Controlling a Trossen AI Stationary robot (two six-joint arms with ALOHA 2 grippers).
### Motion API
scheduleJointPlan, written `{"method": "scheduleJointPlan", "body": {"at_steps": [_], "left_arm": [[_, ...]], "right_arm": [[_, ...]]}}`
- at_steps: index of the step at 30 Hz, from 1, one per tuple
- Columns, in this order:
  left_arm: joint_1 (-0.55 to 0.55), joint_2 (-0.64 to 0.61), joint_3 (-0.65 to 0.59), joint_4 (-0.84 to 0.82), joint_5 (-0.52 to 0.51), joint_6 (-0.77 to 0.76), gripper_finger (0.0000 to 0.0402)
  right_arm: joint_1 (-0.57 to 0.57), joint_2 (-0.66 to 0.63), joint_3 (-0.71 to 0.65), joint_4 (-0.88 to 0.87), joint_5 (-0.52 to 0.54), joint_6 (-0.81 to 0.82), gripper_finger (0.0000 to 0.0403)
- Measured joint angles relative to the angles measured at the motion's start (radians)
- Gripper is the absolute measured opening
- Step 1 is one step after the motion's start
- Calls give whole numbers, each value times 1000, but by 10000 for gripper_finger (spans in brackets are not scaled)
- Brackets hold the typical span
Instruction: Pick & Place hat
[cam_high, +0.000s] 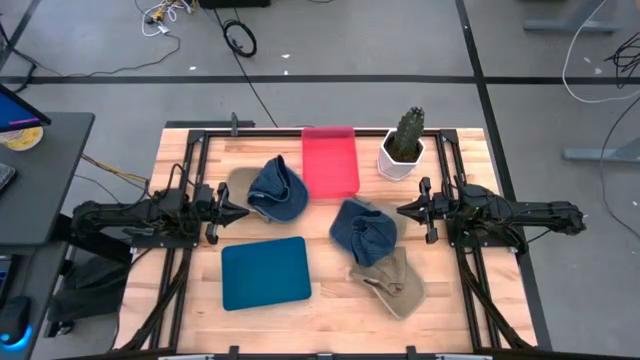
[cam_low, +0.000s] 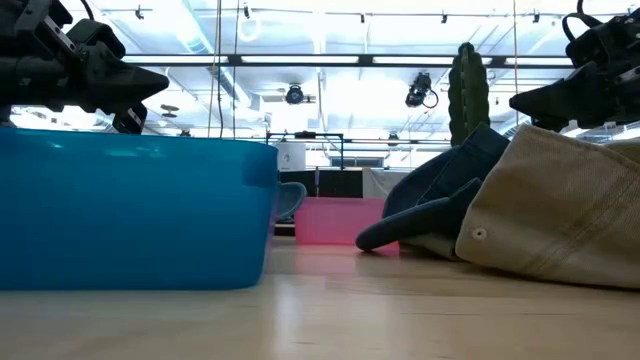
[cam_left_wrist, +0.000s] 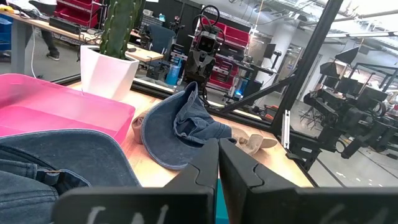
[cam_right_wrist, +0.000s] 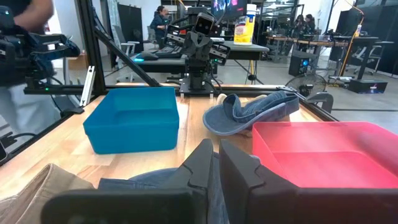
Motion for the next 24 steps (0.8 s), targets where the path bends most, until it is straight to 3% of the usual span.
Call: {"method": "scheduleJointPlan", "body": {"at_steps": [24], "left_arm": [[0, 0, 0, 1, -23, 47, 16]], "right_arm": [[0, 0, 0, 0, 0, 0, 33]]}}
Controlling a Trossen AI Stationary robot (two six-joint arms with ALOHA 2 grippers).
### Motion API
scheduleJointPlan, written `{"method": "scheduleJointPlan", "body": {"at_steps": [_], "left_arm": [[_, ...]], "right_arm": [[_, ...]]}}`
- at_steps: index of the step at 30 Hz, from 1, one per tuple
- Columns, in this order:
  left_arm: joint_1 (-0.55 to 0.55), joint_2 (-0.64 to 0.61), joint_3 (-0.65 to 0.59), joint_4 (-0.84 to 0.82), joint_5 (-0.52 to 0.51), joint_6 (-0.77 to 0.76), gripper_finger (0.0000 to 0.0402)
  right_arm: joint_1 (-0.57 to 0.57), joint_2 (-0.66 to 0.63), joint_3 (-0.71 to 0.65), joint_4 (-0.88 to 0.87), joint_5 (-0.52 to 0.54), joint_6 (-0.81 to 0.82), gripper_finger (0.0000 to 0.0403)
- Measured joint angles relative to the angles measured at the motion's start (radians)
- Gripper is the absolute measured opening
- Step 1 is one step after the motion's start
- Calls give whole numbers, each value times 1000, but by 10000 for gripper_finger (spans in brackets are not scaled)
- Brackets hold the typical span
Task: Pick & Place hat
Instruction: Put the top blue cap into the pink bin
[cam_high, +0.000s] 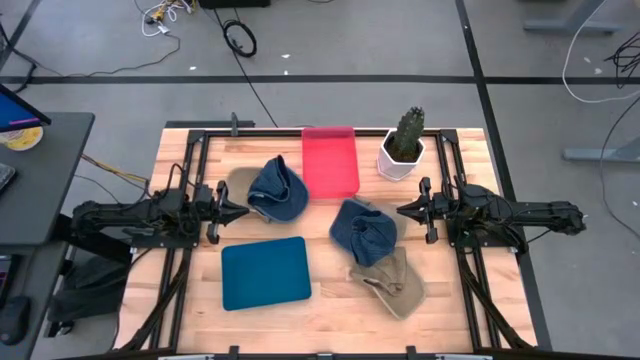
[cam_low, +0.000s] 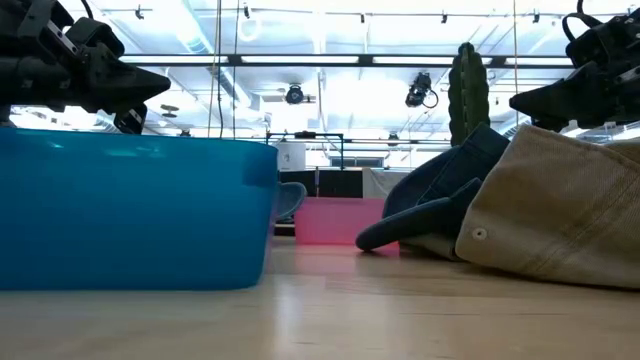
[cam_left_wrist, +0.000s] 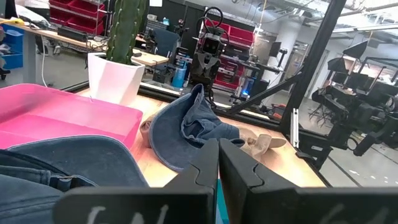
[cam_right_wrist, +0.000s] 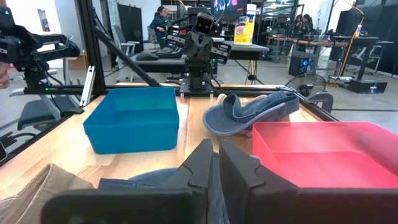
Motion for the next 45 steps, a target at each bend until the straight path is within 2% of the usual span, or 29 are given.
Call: {"method": "scheduleJointPlan", "body": {"at_steps": [11, 22, 31, 40, 45], "left_arm": [[0, 0, 0, -6, -22, 35, 16], [0, 0, 0, -8, -24, -53, 16], [0, 0, 0, -12, -24, -10, 16], [0, 9, 1, -23, -26, 93, 16], [0, 37, 0, -3, -35, 108, 16]], "right_arm": [[0, 0, 0, 0, 0, 0, 33], [0, 0, 0, 0, 0, 0, 33], [0, 0, 0, 0, 0, 0, 33], [0, 0, 0, 13, 0, -161, 33], [-2, 0, 0, 136, 0, -198, 33]]}}
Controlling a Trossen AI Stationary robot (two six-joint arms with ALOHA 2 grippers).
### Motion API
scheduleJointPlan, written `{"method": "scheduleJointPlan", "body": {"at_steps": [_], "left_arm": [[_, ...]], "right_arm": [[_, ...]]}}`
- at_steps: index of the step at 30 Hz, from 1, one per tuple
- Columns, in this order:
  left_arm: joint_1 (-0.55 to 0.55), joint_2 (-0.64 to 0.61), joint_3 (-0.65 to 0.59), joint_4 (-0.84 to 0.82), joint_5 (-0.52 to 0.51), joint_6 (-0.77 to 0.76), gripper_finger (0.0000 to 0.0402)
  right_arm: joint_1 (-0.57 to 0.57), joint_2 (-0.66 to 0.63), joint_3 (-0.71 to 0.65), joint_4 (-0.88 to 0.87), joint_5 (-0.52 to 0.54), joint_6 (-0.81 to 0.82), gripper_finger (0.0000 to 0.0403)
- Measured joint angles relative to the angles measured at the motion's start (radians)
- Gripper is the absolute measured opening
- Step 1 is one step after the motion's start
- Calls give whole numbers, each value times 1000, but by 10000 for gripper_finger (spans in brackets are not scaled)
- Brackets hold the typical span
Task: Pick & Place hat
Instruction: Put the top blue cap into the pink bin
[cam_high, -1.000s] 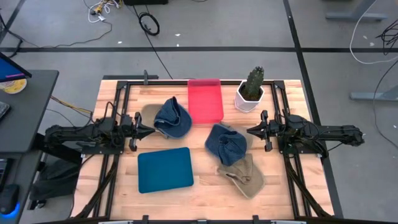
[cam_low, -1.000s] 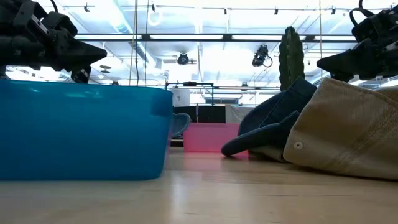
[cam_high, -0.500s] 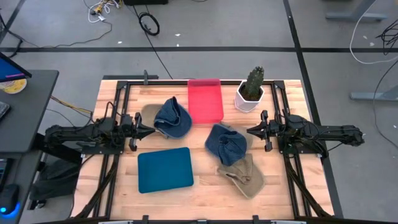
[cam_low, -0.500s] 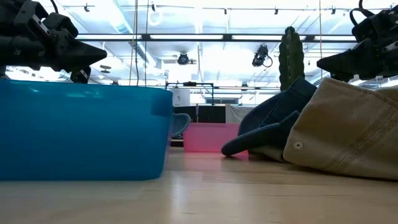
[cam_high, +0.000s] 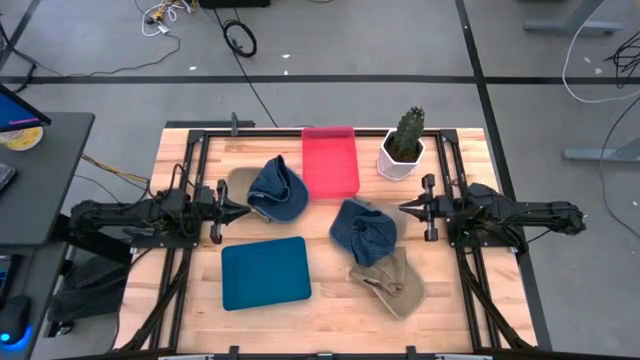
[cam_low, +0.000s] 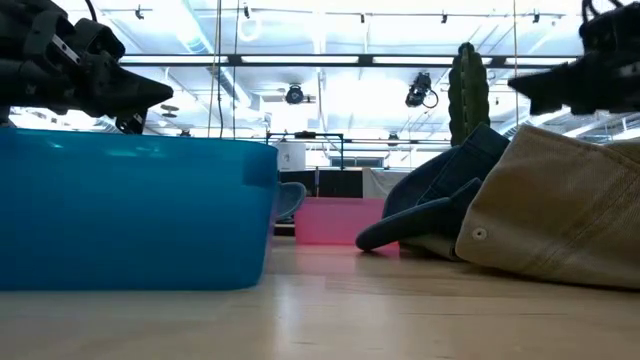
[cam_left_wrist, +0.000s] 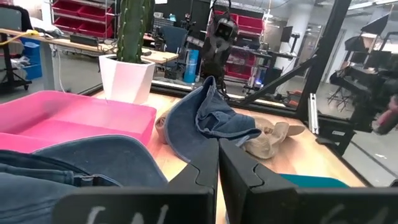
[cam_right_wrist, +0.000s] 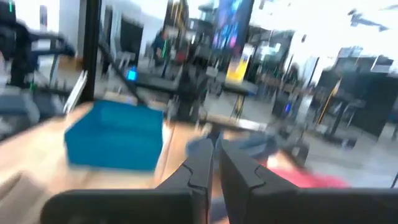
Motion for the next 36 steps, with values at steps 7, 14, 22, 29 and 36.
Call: {"method": "scheduleJointPlan", "body": {"at_steps": [7, 14, 22, 29, 36], "left_arm": [[0, 39, 28, 51, -71, 25, 16], [0, 109, 125, 61, -197, 23, 16], [0, 265, 274, 64, -260, 3, 16], [0, 424, 411, 60, -260, 3, 16], [0, 509, 546, 63, -260, 5, 16]], "right_arm": [[0, 0, 0, 267, 4, 71, 33], [0, 0, 0, 400, 162, 340, 33], [1, 0, 0, 419, 210, 353, 33], [1, 8, 71, 352, 244, 317, 20], [1, 136, 324, 143, 233, 229, 3]]}}
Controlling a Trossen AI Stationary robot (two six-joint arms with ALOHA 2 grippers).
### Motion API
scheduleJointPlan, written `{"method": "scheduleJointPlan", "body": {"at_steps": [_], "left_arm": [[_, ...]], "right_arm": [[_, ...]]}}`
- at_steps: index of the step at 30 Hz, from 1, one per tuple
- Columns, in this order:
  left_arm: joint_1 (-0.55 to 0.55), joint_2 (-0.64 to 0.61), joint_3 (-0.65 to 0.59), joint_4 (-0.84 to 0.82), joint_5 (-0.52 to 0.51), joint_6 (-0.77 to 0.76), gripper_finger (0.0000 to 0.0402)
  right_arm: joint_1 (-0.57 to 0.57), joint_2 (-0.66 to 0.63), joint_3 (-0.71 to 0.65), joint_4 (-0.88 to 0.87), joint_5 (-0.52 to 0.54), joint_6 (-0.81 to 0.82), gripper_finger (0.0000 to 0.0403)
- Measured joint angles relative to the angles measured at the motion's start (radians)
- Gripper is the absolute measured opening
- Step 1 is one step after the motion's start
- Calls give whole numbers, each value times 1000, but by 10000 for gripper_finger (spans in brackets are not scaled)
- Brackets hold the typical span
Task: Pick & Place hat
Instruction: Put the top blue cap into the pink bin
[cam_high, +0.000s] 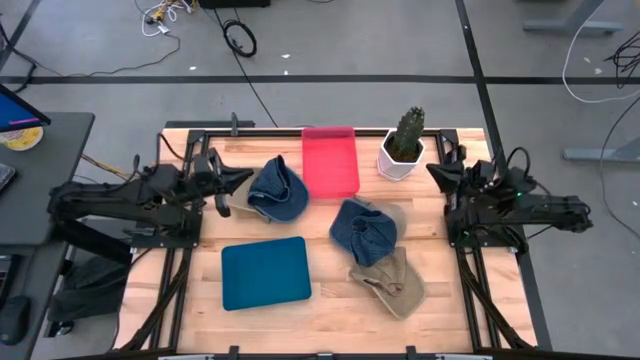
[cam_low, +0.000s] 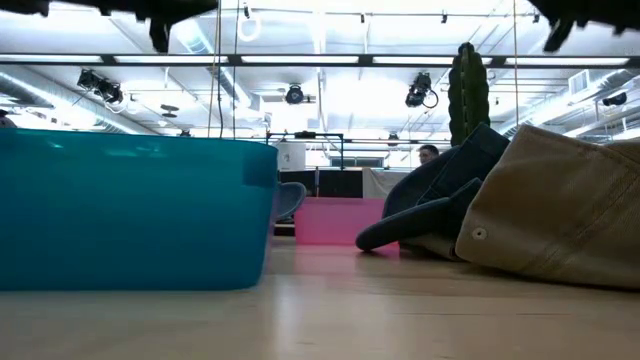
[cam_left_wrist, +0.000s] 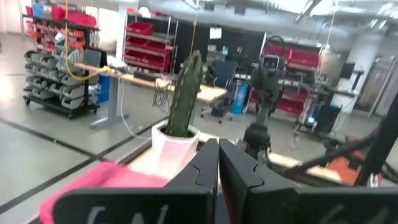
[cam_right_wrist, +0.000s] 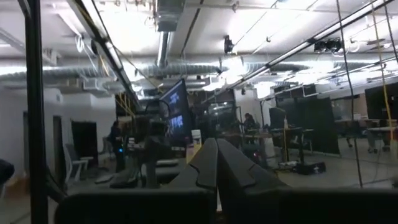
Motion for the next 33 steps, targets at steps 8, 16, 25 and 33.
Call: {"method": "scheduleJointPlan", "body": {"at_steps": [8, 16, 25, 33], "left_arm": [[0, 24, 119, -1, -17, -2, 16], [0, 19, 148, -2, -18, -35, 16], [2, 32, 148, 7, -66, -135, 16], [2, 35, 204, -9, -86, -115, 51]], "right_arm": [[0, 268, 303, -103, 31, 108, 6], [0, 463, 513, -128, -102, 32, 6], [0, 607, 674, -202, -193, 8, 22], [-1, 763, 977, -526, -108, -21, 105]]}}
